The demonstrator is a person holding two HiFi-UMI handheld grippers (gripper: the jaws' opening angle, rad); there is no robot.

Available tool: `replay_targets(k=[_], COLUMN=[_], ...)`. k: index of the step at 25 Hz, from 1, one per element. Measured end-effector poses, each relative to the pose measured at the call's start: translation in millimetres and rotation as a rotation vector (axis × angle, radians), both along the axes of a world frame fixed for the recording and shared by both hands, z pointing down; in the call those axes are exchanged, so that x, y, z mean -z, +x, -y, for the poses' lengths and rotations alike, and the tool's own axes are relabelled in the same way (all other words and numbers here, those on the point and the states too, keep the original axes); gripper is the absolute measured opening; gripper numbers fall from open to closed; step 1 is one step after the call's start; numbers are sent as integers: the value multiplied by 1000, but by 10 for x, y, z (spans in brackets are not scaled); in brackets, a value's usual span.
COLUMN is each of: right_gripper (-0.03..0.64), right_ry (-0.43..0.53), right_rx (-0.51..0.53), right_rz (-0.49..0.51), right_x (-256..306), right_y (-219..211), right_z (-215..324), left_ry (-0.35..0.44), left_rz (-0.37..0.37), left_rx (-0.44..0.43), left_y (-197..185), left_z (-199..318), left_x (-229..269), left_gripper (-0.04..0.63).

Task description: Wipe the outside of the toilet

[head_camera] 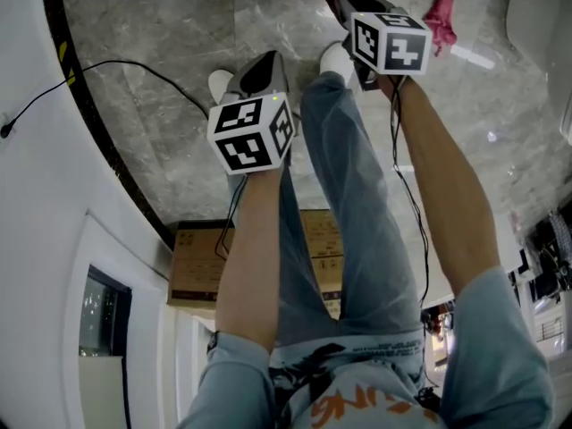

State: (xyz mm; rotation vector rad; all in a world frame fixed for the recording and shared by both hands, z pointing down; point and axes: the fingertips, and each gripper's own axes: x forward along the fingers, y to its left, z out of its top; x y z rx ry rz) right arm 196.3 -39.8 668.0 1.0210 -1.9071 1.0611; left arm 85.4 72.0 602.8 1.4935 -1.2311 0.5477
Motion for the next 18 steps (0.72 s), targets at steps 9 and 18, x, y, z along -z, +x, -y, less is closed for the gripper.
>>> replay_targets(k=[9, 18], right_gripper=[52, 52], right_ry=[-65, -55], right_rx=[-70, -205], right_rz=[53, 141], right_x=[-155, -373], right_y=[-611, -1534], right_z=[-792, -930], left_ry=[-9, 25], left_rz=[4, -5], left_rx=[8, -37], left_y=[-668, -1387], left_z=[-530, -530], left_x=[-211, -419], left_gripper=[-6, -6])
